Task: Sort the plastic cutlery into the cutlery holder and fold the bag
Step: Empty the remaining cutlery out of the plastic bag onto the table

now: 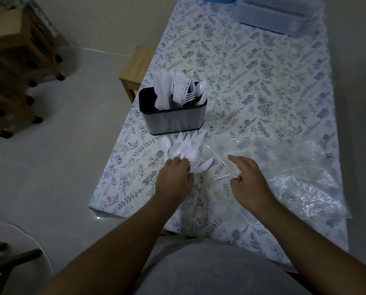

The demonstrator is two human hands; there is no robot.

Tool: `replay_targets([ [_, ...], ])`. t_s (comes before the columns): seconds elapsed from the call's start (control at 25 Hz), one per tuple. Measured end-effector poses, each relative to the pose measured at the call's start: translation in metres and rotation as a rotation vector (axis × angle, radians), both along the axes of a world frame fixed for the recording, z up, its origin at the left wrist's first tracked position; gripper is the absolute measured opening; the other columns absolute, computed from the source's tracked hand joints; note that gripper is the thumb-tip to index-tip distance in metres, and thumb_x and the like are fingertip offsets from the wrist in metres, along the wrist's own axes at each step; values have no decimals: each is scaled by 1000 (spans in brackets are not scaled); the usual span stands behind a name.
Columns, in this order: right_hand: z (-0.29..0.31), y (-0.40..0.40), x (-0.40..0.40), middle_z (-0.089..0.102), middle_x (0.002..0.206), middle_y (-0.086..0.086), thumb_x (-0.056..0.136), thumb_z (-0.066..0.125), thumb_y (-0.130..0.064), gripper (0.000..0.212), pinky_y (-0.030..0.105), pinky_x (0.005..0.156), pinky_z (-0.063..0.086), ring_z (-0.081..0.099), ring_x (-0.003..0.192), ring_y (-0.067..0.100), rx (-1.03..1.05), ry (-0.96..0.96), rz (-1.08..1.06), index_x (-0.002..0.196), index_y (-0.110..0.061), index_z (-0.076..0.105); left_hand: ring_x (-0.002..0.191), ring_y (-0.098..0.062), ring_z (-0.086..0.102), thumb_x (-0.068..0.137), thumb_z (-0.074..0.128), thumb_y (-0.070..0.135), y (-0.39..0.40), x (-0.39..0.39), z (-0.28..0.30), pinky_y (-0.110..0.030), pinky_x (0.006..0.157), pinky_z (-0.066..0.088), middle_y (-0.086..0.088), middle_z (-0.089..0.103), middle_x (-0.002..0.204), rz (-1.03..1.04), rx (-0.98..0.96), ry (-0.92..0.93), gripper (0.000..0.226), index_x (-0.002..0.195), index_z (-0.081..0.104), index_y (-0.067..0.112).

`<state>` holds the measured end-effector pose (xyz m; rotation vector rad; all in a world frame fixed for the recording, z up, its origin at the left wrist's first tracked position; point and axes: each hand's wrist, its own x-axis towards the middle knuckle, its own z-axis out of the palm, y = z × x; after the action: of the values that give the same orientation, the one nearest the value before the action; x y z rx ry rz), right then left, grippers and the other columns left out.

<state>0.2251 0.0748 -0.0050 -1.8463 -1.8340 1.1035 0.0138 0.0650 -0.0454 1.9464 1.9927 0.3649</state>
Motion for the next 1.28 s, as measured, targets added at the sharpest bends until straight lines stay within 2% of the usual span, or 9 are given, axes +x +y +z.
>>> replay_targets([
  [0.2, 4, -3, 7, 40, 147, 1, 93, 52, 4, 59, 0, 72, 36, 53, 83, 0, 5, -1, -36, 146, -23, 50, 83, -18, 55, 87, 63, 30, -5, 7, -1, -35, 58, 52, 1, 58, 90, -33, 23, 53, 14, 92, 59, 18],
  [0.36, 1, -7, 5, 42, 145, 3, 92, 51, 6, 58, -5, 74, 36, 54, 84, 7, 23, -15, -31, 142, -21, 54, 79, -16, 53, 89, 59, 30, -3, 7, 1, -32, 55, 49, 5, 54, 83, -19, -45, 53, 14, 84, 55, 18],
  [0.68, 5, -4, 18, 41, 146, 6, 94, 51, 3, 54, 4, 61, 43, 53, 64, 5, -6, -15, -175, 143, -20, 54, 68, -15, 54, 89, 62, 35, 1, 9, 9, -27, 52, 40, 7, 52, 75, 122, -62, -39, 23, 75, 50, 22],
  [0.76, 8, -8, 13, 41, 145, 4, 94, 52, 3, 55, 2, 62, 43, 55, 64, 3, 1, 7, -126, 144, -20, 53, 65, -13, 54, 94, 58, 45, 1, 24, 19, -27, 53, 42, 6, 55, 72, 118, -34, -237, 33, 74, 56, 18],
  [0.92, 12, -23, -3, 47, 138, -6, 98, 59, -14, 54, 7, 78, 44, 59, 93, -1, -33, 99, 63, 149, -27, 46, 75, -12, 66, 95, 57, 48, 0, 59, 28, -28, 70, 54, 3, 68, 77, 204, -328, -694, 32, 82, 66, 20],
  [1.0, 9, -22, 9, 53, 138, -3, 96, 58, -17, 48, 27, 97, 45, 53, 116, 13, 110, -88, 56, 143, -26, 53, 79, -18, 70, 97, 57, 29, -1, 60, 21, -38, 77, 60, -1, 72, 83, 358, -384, -857, 16, 89, 68, 20],
  [1.08, 3, -18, 35, 56, 141, 0, 91, 60, -14, 48, 45, 109, 39, 46, 130, 24, 267, -397, -4, 138, -24, 59, 74, -17, 69, 100, 55, 19, -4, 56, 19, -35, 72, 59, -5, 74, 85, 493, -387, -982, 13, 99, 67, 14],
  [1.16, -4, -18, 59, 61, 139, 0, 89, 63, -14, 46, 49, 114, 30, 46, 133, 27, 278, -566, -27, 134, -24, 62, 69, -15, 66, 102, 53, 19, -7, 52, 22, -37, 69, 58, -7, 73, 84, 581, -346, -1034, 14, 103, 65, 11],
  [1.28, -20, -19, 77, 74, 115, -5, 88, 70, -16, 29, 48, 113, 29, 54, 125, 27, 311, -585, 8, 115, -27, 73, 66, -14, 67, 103, 51, 27, -12, 50, 24, -35, 65, 57, -5, 73, 80, 623, -263, -954, 18, 99, 62, 15],
])
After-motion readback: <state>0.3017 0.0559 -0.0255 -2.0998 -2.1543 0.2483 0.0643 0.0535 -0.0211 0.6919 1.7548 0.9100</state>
